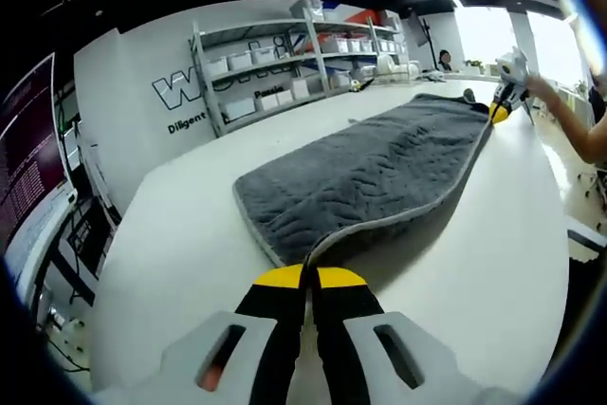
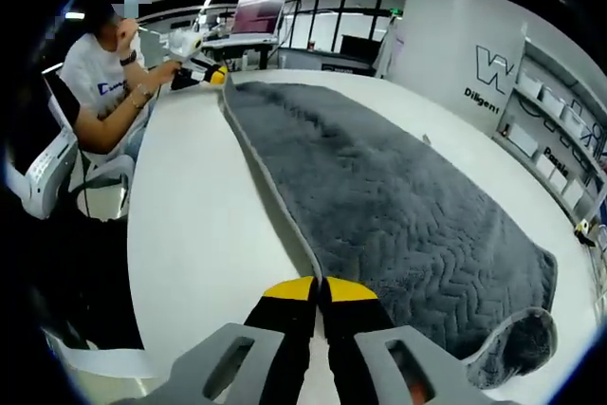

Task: Open the folded towel by lifting each exposed corner and separating the folded layers until the towel lies flat within the target outline without major curled edges

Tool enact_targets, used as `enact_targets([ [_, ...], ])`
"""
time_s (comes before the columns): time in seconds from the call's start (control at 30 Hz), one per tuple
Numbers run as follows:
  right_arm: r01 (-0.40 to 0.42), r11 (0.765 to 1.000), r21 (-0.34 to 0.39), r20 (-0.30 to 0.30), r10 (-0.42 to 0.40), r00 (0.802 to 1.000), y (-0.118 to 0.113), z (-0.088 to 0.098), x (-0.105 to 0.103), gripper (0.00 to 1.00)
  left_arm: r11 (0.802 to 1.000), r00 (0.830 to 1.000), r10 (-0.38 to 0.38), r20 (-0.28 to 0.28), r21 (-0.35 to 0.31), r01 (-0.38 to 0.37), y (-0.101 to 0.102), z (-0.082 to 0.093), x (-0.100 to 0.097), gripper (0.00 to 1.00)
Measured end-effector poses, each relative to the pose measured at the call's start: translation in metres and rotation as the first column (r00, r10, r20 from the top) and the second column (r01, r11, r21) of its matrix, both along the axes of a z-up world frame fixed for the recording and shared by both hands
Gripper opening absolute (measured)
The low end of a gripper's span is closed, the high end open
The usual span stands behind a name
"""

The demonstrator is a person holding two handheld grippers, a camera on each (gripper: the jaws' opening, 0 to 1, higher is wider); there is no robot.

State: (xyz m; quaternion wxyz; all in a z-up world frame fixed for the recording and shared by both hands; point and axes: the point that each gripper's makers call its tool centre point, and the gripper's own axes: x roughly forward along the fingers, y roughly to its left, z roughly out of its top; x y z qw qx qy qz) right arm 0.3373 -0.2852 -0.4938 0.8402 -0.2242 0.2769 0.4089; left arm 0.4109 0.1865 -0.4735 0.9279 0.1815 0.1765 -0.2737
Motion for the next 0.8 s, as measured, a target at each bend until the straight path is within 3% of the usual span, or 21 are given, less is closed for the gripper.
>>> enact_targets([
  [0.63, -0.032, 0.999, 0.039, -0.071, 0.035, 0.997, -0.005, -0.007, -0.019, 0.02, 0.999, 0.999, -0.043, -0.030, 0.026, 0.044, -0.004, -0.009, -0.017, 0.03],
  [0.7, -0.028, 0.998, 0.049, -0.083, 0.032, 0.996, -0.005, -0.006, -0.021, 0.05, 0.999, 0.998, -0.048, -0.028, 0.024, 0.049, -0.005, -0.009, -0.017, 0.05],
  [0.8, -0.022, 0.996, 0.086, -0.107, 0.032, 0.994, -0.002, -0.003, -0.026, 0.17, 0.998, 0.998, -0.058, -0.023, 0.011, 0.059, -0.005, -0.006, -0.020, 0.16],
])
